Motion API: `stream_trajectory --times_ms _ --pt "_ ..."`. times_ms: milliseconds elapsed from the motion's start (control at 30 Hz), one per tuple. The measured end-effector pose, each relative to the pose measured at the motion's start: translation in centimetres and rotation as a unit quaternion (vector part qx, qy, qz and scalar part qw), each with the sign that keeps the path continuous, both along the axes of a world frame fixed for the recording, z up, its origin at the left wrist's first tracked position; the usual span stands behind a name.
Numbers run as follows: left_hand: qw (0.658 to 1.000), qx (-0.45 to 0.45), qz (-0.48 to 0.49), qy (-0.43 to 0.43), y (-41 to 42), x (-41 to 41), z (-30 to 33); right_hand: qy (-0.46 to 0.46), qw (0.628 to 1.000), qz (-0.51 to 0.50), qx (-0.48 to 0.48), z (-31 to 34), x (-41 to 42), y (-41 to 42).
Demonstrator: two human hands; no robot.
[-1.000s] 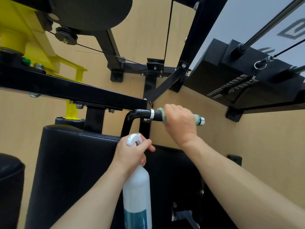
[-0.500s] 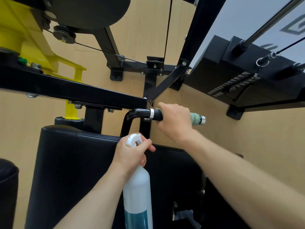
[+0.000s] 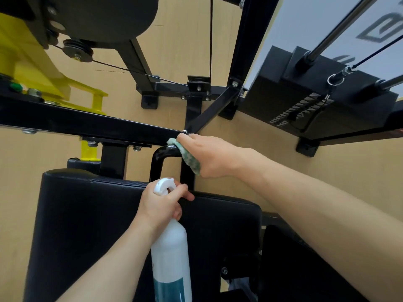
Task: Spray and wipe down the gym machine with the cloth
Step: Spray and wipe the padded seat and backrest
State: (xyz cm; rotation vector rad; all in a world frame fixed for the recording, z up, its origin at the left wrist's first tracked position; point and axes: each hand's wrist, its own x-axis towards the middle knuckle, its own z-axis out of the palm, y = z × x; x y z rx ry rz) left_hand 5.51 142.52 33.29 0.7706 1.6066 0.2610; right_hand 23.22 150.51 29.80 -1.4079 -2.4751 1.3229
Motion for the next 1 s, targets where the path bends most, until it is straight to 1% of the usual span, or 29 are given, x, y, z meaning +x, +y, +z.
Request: stream_trajectory --times_ms 33,100,200,267,300,367,433,567,667,767,833,900,933,1000 --pt "1.000 0.000 0.000 -0.002 0.0 0.1 0.1 -0.019 1.000 -0.003 0.015 -0.2 0.2 0.0" --pt "1.000 0.000 0.005 -0.007 0.1 0.2 0.4 -0.062 0.992 -0.039 0.102 -0.9 -0.1 -0.6" --pt "1.000 -0.002 0.005 -0.013 0.2 0.3 0.6 -0.076 0.968 -0.107 0.212 -2.3 -1.0 -1.8" --pt "1.000 -0.004 0.002 -0.019 0.2 0.3 0.6 -0.066 0.954 -0.152 0.249 -3.2 0.5 -3.3" --pt "1.000 -0.005 0.000 -0.021 0.2 0.2 0.6 -0.069 0.951 -0.175 0.247 -3.7 2.1 -4.2" --pt "1.000 -0.002 -0.002 -0.021 0.2 0.2 0.7 -0.108 0.949 -0.214 0.207 -4.6 5.7 -5.8" --pt "1.000 0.007 -0.010 -0.015 0.2 0.2 0.7 -0.152 0.951 -0.222 0.151 -5.0 7.9 -6.7" --pt "1.000 0.010 -0.019 -0.015 -0.1 -0.1 0.2 -0.164 0.956 -0.221 0.104 -4.2 7.5 -6.1" --pt "0.999 0.010 -0.029 -0.006 -0.1 -0.2 0.2 -0.167 0.969 -0.167 0.068 -3.0 6.7 -5.0" --pt "1.000 0.007 -0.028 -0.006 0.0 -0.2 0.3 -0.142 0.985 -0.083 0.054 -1.0 2.5 -1.8" --pt "1.000 0.004 -0.023 -0.004 0.0 -0.2 0.2 -0.104 0.994 -0.045 0.008 0.2 -1.0 0.6" --pt "1.000 -0.001 -0.017 0.000 0.0 -0.2 0.1 -0.085 0.995 -0.021 -0.045 1.3 -3.7 2.6" --pt "1.000 -0.003 -0.014 0.003 0.0 -0.2 0.1 -0.093 0.993 -0.005 -0.074 1.8 -4.9 3.5" --pt "1.000 -0.009 -0.007 -0.003 0.0 -0.3 0.1 -0.152 0.977 0.053 -0.138 2.9 -6.9 5.2"
